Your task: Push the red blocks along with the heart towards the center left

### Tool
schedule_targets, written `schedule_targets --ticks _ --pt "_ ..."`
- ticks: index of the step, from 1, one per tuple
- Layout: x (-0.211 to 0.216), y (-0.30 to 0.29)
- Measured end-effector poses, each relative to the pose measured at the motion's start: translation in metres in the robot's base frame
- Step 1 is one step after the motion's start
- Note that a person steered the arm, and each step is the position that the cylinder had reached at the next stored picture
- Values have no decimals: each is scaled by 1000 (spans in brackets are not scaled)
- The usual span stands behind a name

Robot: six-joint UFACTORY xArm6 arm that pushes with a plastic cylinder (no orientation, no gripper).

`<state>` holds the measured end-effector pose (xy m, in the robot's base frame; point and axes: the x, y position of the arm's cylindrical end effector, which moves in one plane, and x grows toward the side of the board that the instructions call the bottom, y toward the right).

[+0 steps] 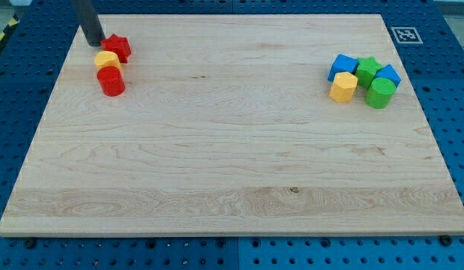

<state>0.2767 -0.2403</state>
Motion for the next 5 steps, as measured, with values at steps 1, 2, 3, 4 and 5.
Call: schedule_targets --ticks 1,2,3,4,5 --pt "2 35" --pt "4 66" --pt "30 67" --pt "52 68" --pt "51 88"
